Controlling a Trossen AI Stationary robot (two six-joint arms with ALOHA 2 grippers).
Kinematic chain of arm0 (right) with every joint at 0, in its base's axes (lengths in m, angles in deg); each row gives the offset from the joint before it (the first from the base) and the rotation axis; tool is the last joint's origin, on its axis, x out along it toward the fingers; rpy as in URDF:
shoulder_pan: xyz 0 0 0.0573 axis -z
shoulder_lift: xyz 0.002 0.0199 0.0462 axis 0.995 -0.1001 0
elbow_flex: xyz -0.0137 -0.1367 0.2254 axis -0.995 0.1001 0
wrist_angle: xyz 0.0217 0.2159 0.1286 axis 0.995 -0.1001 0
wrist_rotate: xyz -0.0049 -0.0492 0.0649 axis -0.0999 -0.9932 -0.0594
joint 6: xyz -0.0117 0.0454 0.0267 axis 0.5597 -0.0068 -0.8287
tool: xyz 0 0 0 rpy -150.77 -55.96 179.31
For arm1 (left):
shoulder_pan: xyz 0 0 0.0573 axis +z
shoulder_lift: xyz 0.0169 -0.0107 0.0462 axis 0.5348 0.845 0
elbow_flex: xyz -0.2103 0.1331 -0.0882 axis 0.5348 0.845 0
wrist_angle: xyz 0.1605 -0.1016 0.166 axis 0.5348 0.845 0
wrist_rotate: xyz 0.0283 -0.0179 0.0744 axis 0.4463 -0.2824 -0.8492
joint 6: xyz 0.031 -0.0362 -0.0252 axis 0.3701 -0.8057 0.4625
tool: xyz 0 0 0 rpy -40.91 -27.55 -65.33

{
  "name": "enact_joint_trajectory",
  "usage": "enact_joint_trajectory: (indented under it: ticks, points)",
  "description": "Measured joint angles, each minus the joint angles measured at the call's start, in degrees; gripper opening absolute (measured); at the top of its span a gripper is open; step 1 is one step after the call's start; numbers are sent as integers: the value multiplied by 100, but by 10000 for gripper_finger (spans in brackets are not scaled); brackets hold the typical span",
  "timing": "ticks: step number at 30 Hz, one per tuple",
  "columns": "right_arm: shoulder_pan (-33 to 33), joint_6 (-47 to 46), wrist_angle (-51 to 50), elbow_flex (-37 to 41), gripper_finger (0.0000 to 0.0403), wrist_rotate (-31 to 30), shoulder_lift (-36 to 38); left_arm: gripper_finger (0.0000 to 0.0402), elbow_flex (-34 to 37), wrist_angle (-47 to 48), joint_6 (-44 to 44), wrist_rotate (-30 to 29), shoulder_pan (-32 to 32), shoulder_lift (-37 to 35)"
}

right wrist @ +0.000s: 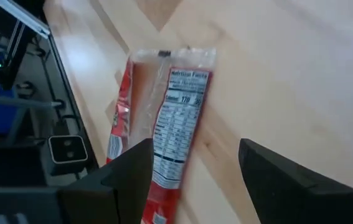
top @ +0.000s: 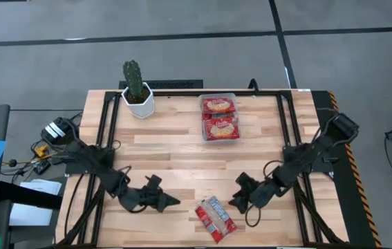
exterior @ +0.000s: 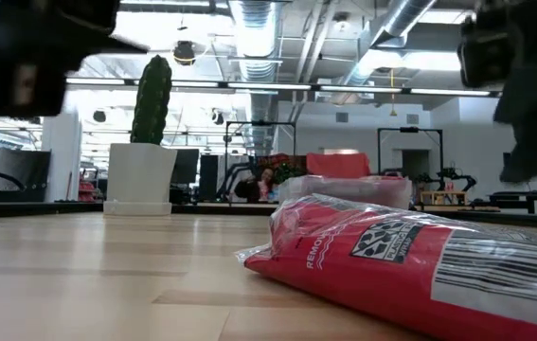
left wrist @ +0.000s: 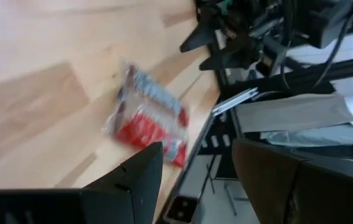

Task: Sort popcorn bags into baskets
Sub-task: Put the popcorn bag into the transparent bin

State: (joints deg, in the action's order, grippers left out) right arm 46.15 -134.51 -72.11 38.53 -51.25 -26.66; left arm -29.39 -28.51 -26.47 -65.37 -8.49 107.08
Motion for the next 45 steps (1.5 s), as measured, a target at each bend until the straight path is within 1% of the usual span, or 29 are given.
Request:
enact_joint_trajectory:
  ticks: [2,4,8,12,16,18,22,26,34,41,45]
  points:
    - [-75,-220,368,0,260,2,-310,185,-114,-45,-161,-148,-182,289]
    - [-151,-380,631,-28,260,3,-571,185,-333,-146,-336,-153,-343,645]
    - [-249,-462,615,-230,260,51,-976,185,-930,-131,-414,-212,-540,1405]
    - [-265,-439,645,-501,260,211,-1340,185,-1620,-149,-341,-386,-525,2129]
    - [-265,-431,621,-748,260,205,-1669,185,-2221,-162,-280,-29,-367,2890]
    - [-268,-404,627,-800,260,164,-1706,185,-2409,-280,-305,164,-295,3198]
    - [-202,-377,664,-848,260,122,-1772,185,-2606,-506,-322,194,-195,3606]
    - [-149,-389,838,-844,260,141,-1806,185,-2640,-495,-514,251,-65,3705]
    - [82,-214,879,-987,260,165,-1831,185,-2649,-192,-696,759,316,3705]
    - [393,83,795,-1117,260,376,-1829,185,-2658,207,-772,981,489,3690]
    - [454,229,750,-1124,260,522,-1875,185,-2658,260,-814,1076,555,3685]
